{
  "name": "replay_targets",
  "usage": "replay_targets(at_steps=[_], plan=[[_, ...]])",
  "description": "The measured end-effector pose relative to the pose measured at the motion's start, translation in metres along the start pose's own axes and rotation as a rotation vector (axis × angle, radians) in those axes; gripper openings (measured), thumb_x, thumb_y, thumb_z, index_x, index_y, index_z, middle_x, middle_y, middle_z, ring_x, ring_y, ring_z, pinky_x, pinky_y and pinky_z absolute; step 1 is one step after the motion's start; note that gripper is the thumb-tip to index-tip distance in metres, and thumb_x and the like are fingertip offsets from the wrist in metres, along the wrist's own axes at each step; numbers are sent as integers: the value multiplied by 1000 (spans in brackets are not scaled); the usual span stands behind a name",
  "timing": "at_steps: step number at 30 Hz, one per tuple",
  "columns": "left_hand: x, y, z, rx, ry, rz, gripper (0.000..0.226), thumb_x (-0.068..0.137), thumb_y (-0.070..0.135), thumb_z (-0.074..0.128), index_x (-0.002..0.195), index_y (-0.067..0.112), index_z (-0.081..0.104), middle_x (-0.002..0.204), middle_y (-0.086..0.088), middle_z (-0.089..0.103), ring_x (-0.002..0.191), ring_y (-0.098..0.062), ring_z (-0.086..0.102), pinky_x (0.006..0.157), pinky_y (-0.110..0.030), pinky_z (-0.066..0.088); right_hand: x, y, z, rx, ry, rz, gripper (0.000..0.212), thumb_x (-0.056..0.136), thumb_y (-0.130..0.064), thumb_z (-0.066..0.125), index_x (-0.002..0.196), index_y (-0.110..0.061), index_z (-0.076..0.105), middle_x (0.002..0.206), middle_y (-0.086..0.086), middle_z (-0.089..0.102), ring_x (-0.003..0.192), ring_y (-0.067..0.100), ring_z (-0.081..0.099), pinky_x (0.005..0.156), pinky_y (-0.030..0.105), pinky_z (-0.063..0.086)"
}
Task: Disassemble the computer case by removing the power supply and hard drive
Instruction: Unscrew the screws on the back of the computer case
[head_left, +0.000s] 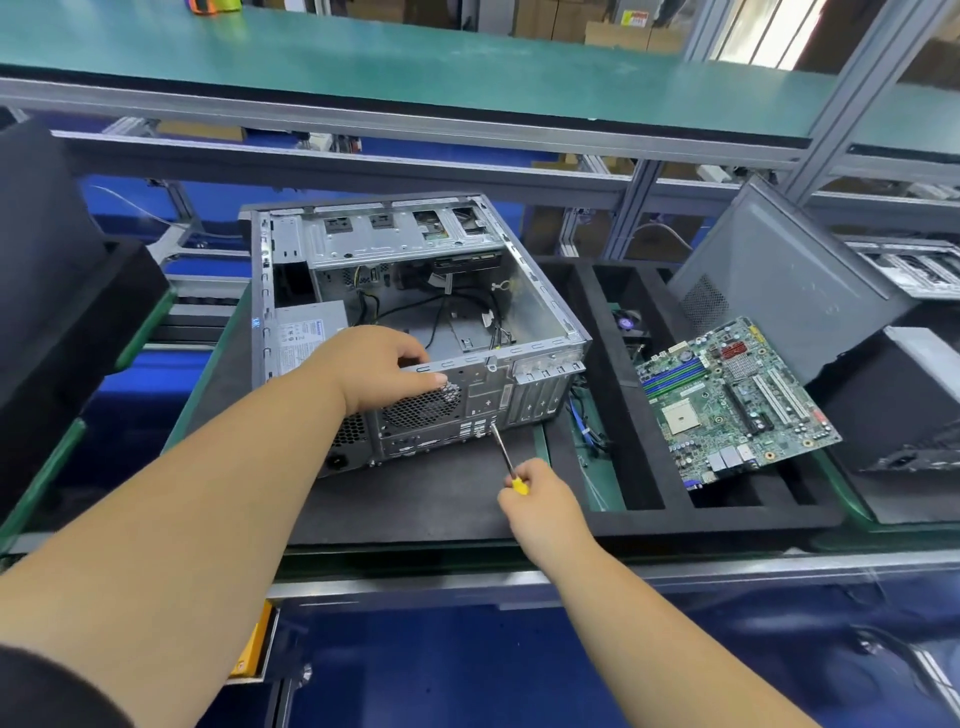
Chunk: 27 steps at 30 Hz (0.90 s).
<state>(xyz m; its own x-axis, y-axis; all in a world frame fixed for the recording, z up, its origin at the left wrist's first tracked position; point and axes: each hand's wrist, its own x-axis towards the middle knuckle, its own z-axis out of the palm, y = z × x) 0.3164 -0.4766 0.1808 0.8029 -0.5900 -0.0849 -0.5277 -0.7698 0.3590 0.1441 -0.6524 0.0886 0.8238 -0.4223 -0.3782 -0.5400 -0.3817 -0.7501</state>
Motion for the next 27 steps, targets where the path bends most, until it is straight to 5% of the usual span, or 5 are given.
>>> replay_targets(at_steps=[7,14,19,23,27], plan=[[-1,-4,-3,-151,-15,-60,45,97,57,42,69,27,59,67,8,56,69,-11,54,68,-28,43,-13,-17,9,26,-16,-78,11,90,-18,50,86,-28,53,79,-3,58,56,11,44,44,16,34],[-4,-7,-3,-118,15,-50,44,99,45,44,60,24,47,61,6,50,63,-14,49,69,-31,43,-13,-41,6,44,35,-148,8,83,-14,57,81,-21,56,75,-2,60,46,5,42,39,14,33],[-5,-7,-2,-122,70,-60,40,97,47,47,65,24,56,66,5,58,74,-19,55,73,-32,46,3,-85,-11,-39,131,-267,4,85,-20,59,82,-23,57,79,-6,63,64,10,52,53,24,38],[-5,-11,-5,-106,68,-98,41,99,50,41,82,22,66,76,-1,64,97,-25,39,80,-34,29,11,-103,-12,-79,44,-220,6,84,-19,56,86,-24,59,80,-4,63,62,12,53,50,25,36],[-8,-22,-10,60,-28,11,42,102,51,35,66,31,46,67,8,49,91,-25,40,90,-36,31,4,-91,6,-55,-24,-210,9,80,-15,54,81,-24,55,71,-4,59,42,-2,48,39,16,35]])
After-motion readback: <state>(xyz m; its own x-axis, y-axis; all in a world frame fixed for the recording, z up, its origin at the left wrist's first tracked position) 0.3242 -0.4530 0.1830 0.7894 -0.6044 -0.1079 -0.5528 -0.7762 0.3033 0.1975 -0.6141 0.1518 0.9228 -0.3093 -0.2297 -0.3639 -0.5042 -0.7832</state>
